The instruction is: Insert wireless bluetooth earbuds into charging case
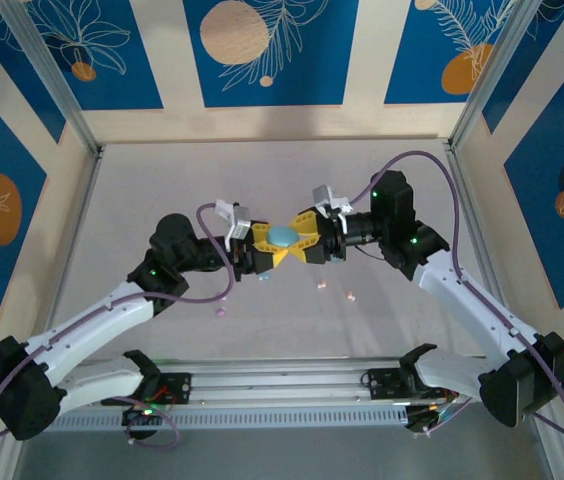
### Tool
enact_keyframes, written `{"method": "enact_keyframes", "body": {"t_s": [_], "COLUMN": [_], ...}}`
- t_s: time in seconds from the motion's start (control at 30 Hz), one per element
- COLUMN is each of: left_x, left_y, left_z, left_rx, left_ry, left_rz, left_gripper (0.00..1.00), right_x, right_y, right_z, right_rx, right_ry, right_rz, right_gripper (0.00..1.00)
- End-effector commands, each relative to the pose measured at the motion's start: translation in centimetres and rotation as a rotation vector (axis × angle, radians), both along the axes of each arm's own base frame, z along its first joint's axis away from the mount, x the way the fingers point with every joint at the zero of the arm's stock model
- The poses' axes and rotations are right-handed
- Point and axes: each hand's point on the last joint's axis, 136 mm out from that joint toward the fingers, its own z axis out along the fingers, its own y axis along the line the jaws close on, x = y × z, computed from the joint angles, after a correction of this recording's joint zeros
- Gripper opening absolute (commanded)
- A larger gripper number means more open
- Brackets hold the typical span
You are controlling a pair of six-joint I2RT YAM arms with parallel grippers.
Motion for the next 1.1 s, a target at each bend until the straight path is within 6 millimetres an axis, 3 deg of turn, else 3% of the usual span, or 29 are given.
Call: {"method": "enact_keyframes", "body": {"t_s": [0.0,0.3,0.5,0.77,0.93,1.07], "left_x": [-1.7,-1.9,-1.8,-0.5,0.4,0.6], "left_y": [0.3,0.3,0.4,0.8,1.2,1.4], "left_z": [1.3,1.4,1.7,1.3,1.2,1.0], "left_rx": [-0.034,-0.055,-0.086,-0.125,-0.157,-0.173], "left_ry": [-0.124,-0.133,-0.132,-0.100,-0.081,-0.073], "left_rz": [-0.041,-0.048,-0.034,0.054,0.111,0.126], "left_gripper": [0.24,0.23,0.23,0.23,0.23,0.23], "right_x": [2.2,4.3,6.4,4.5,4.2,4.5], "right_y": [-0.3,-0.6,-0.6,-0.3,-2.0,-3.6], "right_z": [0.7,1.0,-0.2,1.7,4.0,4.6], "right_rx": [-0.011,-0.008,-0.057,-0.027,0.045,0.075], "right_ry": [0.150,0.314,0.422,0.370,0.273,0.237], "right_rz": [-0.104,-0.175,-0.283,-0.218,-0.334,-0.450], "right_gripper": [0.48,0.55,0.57,0.60,0.67,0.70]}}
